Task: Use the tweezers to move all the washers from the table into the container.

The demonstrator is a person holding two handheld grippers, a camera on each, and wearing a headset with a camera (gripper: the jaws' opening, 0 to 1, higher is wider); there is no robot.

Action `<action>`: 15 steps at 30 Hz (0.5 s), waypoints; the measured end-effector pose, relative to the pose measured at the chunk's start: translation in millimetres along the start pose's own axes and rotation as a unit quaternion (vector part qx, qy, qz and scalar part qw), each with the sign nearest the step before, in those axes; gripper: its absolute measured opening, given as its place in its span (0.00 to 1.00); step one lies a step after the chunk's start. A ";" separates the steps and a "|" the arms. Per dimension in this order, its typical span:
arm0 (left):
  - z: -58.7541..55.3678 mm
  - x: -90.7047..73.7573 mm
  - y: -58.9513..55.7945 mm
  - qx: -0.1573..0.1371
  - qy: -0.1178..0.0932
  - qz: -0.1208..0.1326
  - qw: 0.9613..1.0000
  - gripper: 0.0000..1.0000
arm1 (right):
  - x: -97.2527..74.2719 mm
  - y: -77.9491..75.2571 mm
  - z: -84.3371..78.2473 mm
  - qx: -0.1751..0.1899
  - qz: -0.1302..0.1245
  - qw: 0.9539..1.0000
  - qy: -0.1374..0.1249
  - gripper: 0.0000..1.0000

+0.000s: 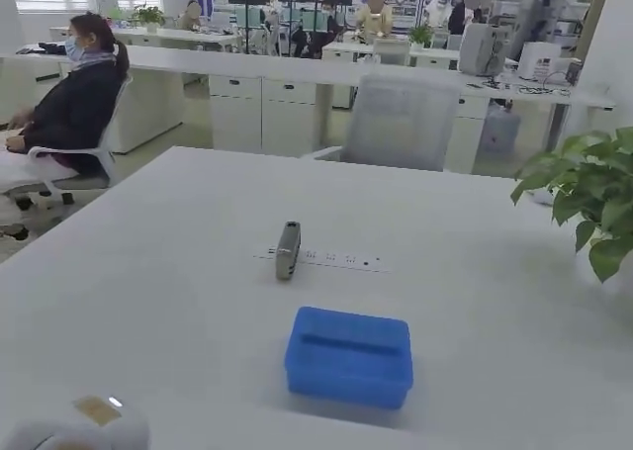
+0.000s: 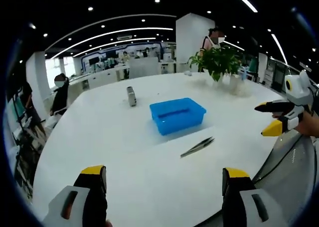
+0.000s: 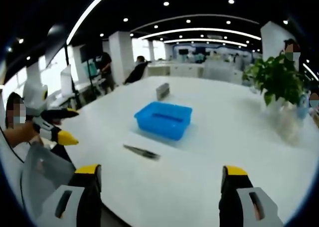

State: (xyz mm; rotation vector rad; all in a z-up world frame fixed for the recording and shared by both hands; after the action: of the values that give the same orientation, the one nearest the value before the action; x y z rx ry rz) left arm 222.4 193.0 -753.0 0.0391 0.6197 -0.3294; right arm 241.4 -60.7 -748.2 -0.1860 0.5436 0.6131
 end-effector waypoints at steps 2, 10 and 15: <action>0.1 -1.2 0.7 0.001 -0.002 0.002 1.000 0.99 | -0.7 1.2 0.3 0.007 -0.001 1.000 0.002 0.99; 0.1 -3.1 10.2 -0.014 -0.008 0.008 1.000 0.99 | 2.0 1.5 -4.5 0.000 -0.006 1.000 0.021 0.99; 0.3 -4.4 16.2 -0.018 -0.012 0.015 1.000 0.99 | 2.2 -0.4 -7.9 -0.005 -0.014 0.999 0.034 0.99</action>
State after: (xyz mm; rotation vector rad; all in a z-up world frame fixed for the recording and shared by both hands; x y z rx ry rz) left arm 224.3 209.6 -751.1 0.0094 0.6011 -0.2888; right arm 239.7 -62.4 -756.1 -0.2240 0.6030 0.5832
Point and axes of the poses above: the centre of the closed fingertips' face, and the gripper's own axes: x roughly forward along the fingers, y roughly to its left, z roughly out of its top, the point moved 2 cm from there along -x, roughly backward along the fingers, and after that the axes turned 7 degrees about -x, right-handed, at the moved point
